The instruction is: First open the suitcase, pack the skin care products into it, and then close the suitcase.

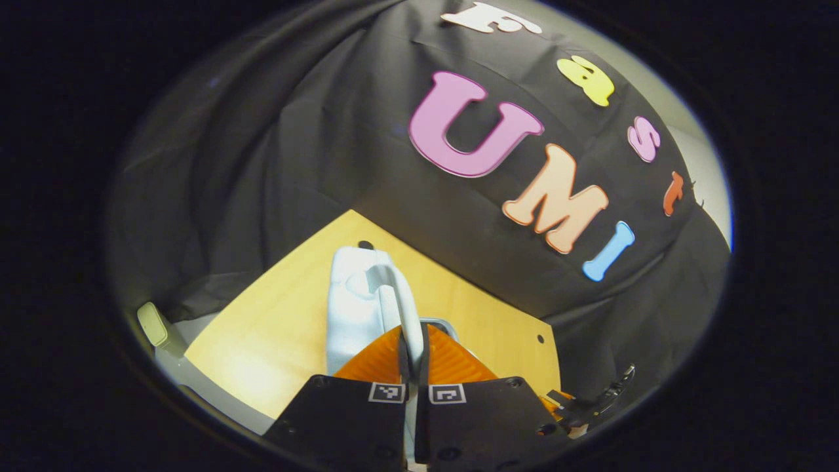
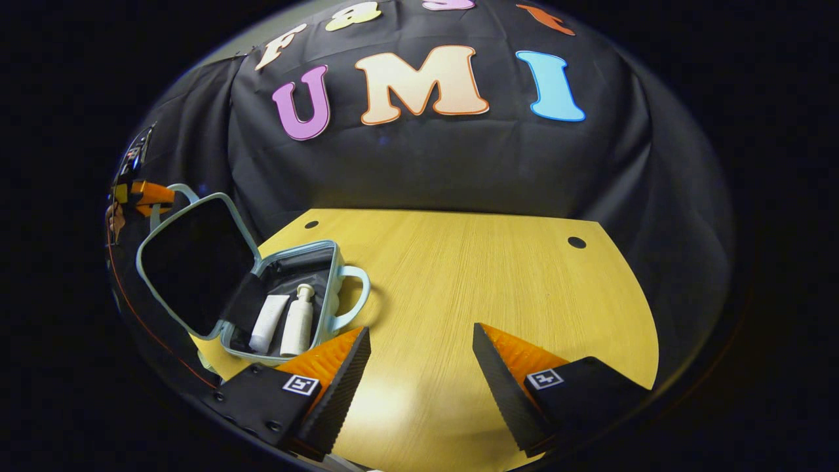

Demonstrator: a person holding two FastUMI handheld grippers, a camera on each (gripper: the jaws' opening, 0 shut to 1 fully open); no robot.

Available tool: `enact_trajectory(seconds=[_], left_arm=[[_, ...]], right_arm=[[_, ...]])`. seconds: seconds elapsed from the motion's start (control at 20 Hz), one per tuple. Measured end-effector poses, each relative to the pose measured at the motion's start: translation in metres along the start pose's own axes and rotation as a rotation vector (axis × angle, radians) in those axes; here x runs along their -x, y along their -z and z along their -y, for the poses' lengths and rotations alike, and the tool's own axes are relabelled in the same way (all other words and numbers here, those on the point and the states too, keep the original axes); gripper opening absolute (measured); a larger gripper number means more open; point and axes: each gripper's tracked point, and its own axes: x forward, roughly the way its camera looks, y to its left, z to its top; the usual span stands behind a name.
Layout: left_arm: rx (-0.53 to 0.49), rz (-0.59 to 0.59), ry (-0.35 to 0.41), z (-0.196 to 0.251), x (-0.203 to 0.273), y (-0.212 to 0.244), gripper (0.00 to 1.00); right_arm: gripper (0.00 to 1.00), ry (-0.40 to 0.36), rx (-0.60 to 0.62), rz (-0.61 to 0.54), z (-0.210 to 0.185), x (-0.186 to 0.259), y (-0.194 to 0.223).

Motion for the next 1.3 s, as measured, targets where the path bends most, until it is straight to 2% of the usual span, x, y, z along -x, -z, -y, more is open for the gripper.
enact_trajectory(seconds=[0.05, 0.1, 0.2, 0.25, 0.4, 0.6, 0.8, 0.9, 0.95, 1.05, 1.15, 1.2, 1.3], left_arm=[[-0.019, -0.019, 0.019, 0.015, -0.006, 0.005, 0.00], [-0.040, -0.035, 0.038, 0.029, -0.015, 0.009, 0.00], [-0.069, -0.074, 0.082, 0.058, -0.035, 0.021, 0.00], [-0.074, -0.096, 0.102, 0.071, -0.045, 0.031, 0.00], [-0.104, -0.181, 0.150, 0.108, -0.077, 0.066, 0.00], [-0.168, -0.296, 0.167, 0.136, -0.121, 0.121, 0.00], [-0.195, -0.388, 0.120, 0.141, -0.159, 0.175, 0.00], [-0.222, -0.426, 0.079, 0.140, -0.175, 0.198, 0.00], [-0.225, -0.445, 0.055, 0.138, -0.182, 0.208, 0.00], [-0.254, -0.494, 0.015, 0.133, -0.192, 0.230, 0.00], [-0.303, -0.527, -0.031, 0.128, -0.206, 0.247, 0.00], [-0.336, -0.544, -0.055, 0.124, -0.211, 0.256, 0.00], [-0.408, -0.562, -0.107, 0.117, -0.218, 0.268, 0.00]], right_arm=[[0.95, 0.002, 0.000, 0.005, 0.002, 0.002, -0.001], [0.99, 0.003, -0.004, 0.009, 0.004, 0.003, -0.002], [0.95, -0.001, -0.019, 0.021, 0.011, 0.004, -0.008], [0.99, -0.003, -0.026, 0.025, 0.012, 0.005, -0.006], [0.99, 0.008, -0.034, 0.033, 0.023, 0.011, -0.008], [0.99, 0.031, -0.036, 0.039, 0.041, 0.022, -0.006], [0.95, 0.048, -0.053, 0.032, 0.056, 0.032, 0.000], [0.95, 0.057, -0.063, 0.029, 0.062, 0.037, 0.003], [0.98, 0.062, -0.068, 0.027, 0.065, 0.039, 0.004], [0.95, 0.072, -0.074, 0.025, 0.071, 0.044, 0.008], [0.99, 0.082, -0.075, 0.022, 0.075, 0.049, 0.010], [0.95, 0.088, -0.074, 0.020, 0.077, 0.050, 0.011], [0.94, 0.095, -0.073, 0.019, 0.081, 0.056, 0.011]])
